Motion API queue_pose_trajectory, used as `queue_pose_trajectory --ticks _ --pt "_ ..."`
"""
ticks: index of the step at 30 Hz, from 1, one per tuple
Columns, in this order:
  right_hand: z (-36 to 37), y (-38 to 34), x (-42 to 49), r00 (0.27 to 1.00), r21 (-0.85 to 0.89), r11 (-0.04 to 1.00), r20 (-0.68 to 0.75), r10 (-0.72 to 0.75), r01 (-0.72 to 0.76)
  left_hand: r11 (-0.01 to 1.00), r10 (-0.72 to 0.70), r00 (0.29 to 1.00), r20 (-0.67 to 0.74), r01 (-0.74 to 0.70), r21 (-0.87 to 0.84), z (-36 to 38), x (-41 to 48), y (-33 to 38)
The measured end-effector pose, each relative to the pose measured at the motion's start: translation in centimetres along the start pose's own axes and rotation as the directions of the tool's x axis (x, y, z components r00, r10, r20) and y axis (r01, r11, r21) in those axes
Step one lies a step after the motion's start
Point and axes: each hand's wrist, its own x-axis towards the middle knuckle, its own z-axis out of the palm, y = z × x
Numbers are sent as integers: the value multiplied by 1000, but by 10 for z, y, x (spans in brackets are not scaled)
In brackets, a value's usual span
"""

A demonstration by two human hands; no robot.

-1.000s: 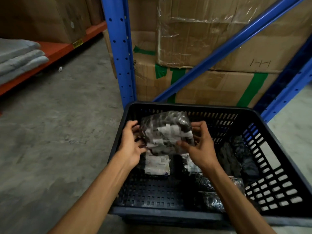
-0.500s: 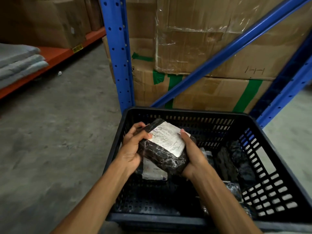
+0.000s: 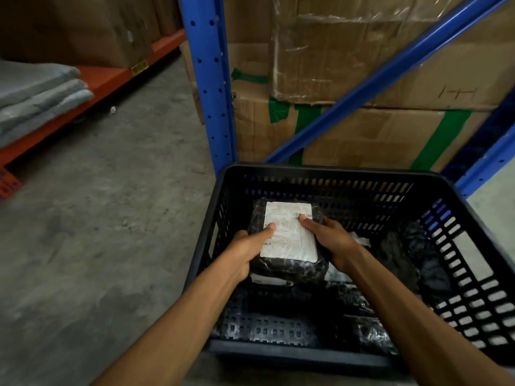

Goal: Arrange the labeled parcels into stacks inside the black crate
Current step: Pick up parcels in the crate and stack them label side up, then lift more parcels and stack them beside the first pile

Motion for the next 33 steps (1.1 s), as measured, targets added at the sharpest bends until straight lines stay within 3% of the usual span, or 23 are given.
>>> queue_pose_trajectory --ticks 6,10,12,15,18,21,25,29,31,33 --pt "14 27 40 992 -191 980 -93 -80 61 987 118 975 -189 -94 132 2 33 0" --pt "14 45 54 995 -366 926 6 -97 92 856 162 972 -172 -52 514 3 48 1" --pt "14 53 58 997 -441 895 60 -39 62 784 146 976 -159 -15 621 7 54 -1" --pt "14 51 61 999 -498 867 44 14 10 744 144 968 -205 30 667 10 64 0" --pt "18 50 61 989 -505 863 129 78 -3 688 181 953 -241 52 724 7 68 0" --pt "22 46 57 984 -629 776 96 149 -57 663 169 957 -234 66 746 3 65 4" --pt "24 30 41 990 -797 604 95 108 11 627 200 950 -240 64 777 4 43 9" --pt "-4 -12 20 995 -792 606 96 8 71 426 474 871 -129 -98 899 15 15 27" --pt "-29 -38 1 996 -846 531 75 39 43 400 568 823 12 -289 870 32 -3 35" --pt "-53 -55 -19 998 -896 443 -2 68 -32 446 510 844 168 -426 787 55 -20 35"
